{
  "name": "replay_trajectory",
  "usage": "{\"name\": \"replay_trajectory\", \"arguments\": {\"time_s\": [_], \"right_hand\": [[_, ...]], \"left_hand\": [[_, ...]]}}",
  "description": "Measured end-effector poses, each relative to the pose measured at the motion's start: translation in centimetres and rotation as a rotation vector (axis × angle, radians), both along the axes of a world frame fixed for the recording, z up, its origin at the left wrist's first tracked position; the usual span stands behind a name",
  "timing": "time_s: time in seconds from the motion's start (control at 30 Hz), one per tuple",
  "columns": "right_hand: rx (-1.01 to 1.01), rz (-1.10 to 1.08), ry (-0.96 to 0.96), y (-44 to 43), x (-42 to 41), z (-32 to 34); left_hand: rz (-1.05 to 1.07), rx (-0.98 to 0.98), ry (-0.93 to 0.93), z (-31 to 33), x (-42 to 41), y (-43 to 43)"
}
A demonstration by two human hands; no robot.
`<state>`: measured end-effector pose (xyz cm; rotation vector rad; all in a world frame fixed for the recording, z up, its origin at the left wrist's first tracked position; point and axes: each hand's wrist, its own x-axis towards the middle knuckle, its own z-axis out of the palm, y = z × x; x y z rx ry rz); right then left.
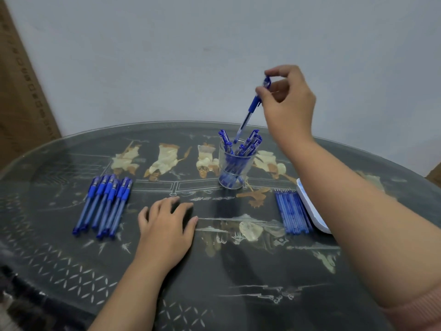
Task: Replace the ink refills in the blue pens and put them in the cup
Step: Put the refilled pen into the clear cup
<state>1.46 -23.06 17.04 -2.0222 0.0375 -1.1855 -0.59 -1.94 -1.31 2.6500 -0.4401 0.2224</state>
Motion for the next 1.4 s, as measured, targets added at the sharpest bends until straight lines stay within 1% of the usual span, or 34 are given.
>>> {"name": "replay_trajectory", "arguments": {"time_s": [0.2,0.43,0.7,0.77,0.87,1.0,1.07,1.13,1.23,1.33,1.4], "right_hand": [[-0.069,0.013,0.248,0.1,2.0,-2.4],[-0.201,-0.016,0.438,-0.2,2.9,-4.4],[-0.384,-0.039,0.661,0.4,4.1,-4.6],[-0.402,-0.044,0.661,0.5,4.0,-4.5],[-0.379,-0.049,0.588,0.4,3.3,-4.5],[-0.278,-0.053,0.353,1.0,0.6,-5.3],[-0.202,-0.074,0.207,2.1,-1.6,-6.2],[-0.124,-0.076,0.132,3.8,-3.7,-7.3],[0.003,-0.002,0.191,6.7,-5.3,-9.5],[0.045,0.077,0.370,9.8,-4.8,-11.7],[0.023,0.131,0.518,12.2,-3.7,-12.9]], "left_hand": [[0.000,-0.007,0.002,0.0,0.0,-0.1],[0.003,-0.004,0.000,0.0,0.0,-0.1],[0.002,-0.006,-0.007,-0.2,0.0,-0.1],[0.000,-0.008,-0.009,-0.2,0.0,0.0],[0.000,-0.026,-0.008,-0.2,0.1,0.1],[-0.005,-0.026,0.027,0.0,0.0,0.0],[-0.021,-0.068,0.049,0.3,-0.1,0.1],[-0.027,-0.113,0.033,0.7,-0.2,0.8],[0.042,-0.232,-0.068,1.3,0.1,3.5],[0.207,-0.394,-0.176,1.5,0.6,7.6],[0.311,-0.448,-0.175,1.1,0.9,10.4]]}}
